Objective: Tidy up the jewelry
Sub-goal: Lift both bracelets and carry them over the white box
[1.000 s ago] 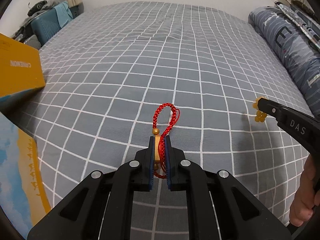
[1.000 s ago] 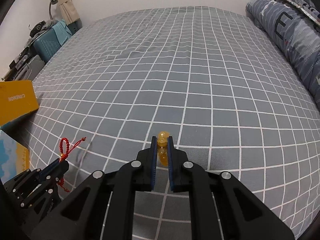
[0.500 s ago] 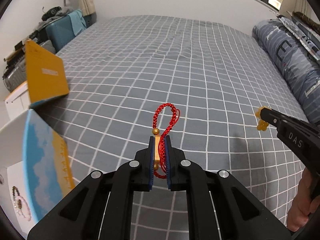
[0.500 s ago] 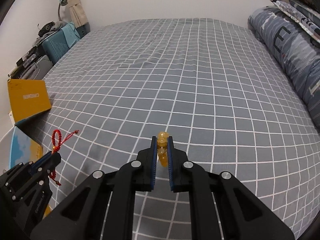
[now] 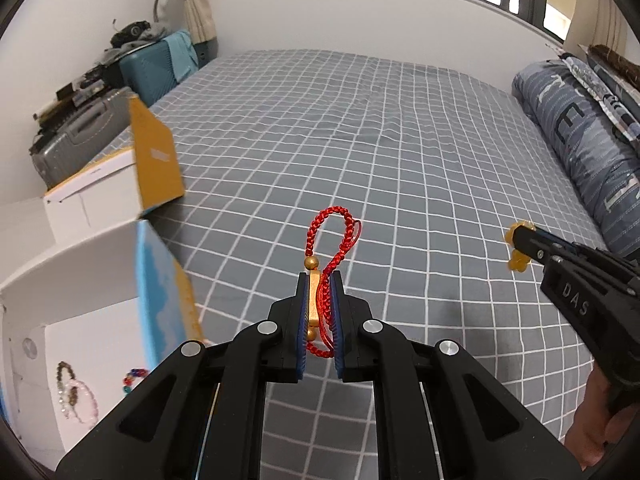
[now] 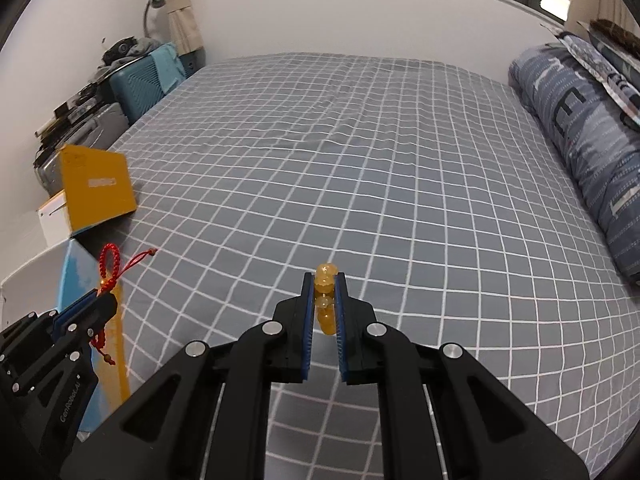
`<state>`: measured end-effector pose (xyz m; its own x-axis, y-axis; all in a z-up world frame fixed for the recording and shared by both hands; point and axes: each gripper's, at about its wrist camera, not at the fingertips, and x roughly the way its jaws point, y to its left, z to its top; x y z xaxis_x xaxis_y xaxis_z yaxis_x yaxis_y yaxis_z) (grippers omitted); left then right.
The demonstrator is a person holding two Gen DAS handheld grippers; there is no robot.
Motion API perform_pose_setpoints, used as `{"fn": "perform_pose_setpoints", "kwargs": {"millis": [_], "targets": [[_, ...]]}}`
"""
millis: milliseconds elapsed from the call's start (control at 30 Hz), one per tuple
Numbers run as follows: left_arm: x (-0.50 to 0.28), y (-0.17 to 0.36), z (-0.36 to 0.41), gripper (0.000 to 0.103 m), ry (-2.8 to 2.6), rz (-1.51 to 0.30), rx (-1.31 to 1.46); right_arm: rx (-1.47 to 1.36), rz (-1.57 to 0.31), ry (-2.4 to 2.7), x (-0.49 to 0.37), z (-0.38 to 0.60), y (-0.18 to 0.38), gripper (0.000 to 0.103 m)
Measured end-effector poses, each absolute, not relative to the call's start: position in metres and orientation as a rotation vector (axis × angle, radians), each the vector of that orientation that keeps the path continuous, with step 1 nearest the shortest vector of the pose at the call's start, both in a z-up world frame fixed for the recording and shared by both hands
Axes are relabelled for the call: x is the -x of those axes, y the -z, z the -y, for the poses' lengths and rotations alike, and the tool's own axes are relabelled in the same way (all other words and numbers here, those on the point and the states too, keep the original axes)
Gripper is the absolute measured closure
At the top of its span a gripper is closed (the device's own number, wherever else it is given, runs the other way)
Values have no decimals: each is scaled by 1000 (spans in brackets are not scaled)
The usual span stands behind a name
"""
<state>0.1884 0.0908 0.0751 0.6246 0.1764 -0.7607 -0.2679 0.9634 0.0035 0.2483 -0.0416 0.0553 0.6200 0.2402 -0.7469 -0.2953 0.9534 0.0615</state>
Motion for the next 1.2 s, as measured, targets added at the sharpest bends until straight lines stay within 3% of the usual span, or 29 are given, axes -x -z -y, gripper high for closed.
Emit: {"fn": "perform_pose_setpoints", "kwargs": {"millis": [567,1200], "targets": [[-102,-111,-192,90,-401,-828,193,154,-824,-448,-180,-56,-86,94],[1,-84,-325,91,-580,-864,293,253,-807,-695,-99,-214,-84,94]]}}
